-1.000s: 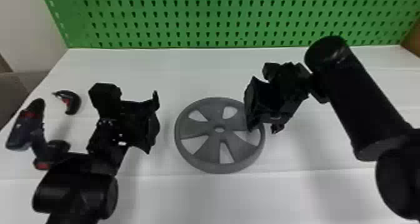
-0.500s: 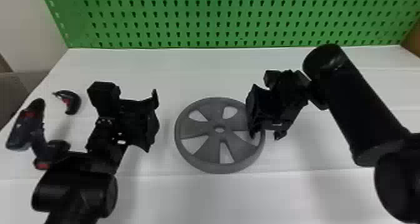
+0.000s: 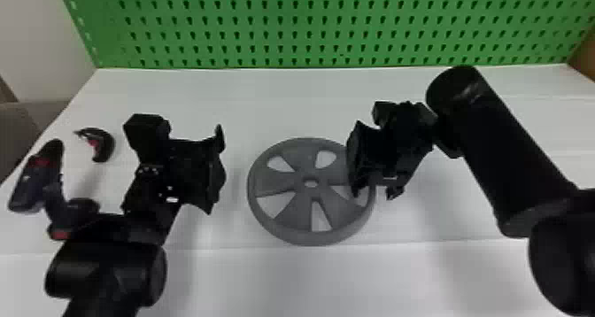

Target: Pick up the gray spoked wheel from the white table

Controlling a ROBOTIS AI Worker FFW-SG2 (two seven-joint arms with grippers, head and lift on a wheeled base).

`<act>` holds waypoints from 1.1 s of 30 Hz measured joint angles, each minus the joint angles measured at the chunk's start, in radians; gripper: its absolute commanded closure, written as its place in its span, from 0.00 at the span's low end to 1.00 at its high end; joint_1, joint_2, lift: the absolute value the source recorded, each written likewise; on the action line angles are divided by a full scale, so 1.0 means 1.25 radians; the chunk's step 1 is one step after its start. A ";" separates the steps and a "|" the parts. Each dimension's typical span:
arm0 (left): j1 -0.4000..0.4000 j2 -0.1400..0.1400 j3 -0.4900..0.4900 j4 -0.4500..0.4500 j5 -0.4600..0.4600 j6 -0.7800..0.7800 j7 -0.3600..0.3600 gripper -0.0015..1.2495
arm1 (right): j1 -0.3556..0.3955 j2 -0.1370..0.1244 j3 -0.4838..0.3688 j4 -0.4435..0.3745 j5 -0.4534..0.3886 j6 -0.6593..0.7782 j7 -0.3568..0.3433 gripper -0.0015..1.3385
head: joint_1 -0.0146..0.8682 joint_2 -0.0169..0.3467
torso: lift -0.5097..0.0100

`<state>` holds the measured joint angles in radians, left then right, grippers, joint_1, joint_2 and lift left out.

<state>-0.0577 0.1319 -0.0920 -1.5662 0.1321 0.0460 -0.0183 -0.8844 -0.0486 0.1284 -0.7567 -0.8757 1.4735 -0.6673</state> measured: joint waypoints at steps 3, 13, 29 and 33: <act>0.000 0.000 0.000 0.000 0.000 0.000 0.000 0.10 | 0.000 0.000 0.004 0.004 0.001 -0.004 0.000 0.38 | 0.89 0.14 | 0.77; 0.000 0.000 0.000 0.000 0.000 0.000 0.000 0.10 | -0.003 -0.001 0.009 0.011 0.009 -0.006 0.000 0.59 | 0.89 0.14 | 0.77; -0.001 0.001 0.001 0.000 0.000 0.000 0.000 0.10 | -0.001 0.003 -0.012 0.027 0.016 -0.015 0.000 0.81 | 0.89 0.14 | 0.77; 0.000 0.001 0.002 0.000 0.000 0.000 0.000 0.10 | -0.002 0.003 -0.008 0.029 0.015 -0.015 0.000 0.81 | 0.89 0.14 | 0.77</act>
<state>-0.0574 0.1331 -0.0894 -1.5663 0.1322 0.0460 -0.0183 -0.8870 -0.0444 0.1180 -0.7211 -0.8572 1.4548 -0.6673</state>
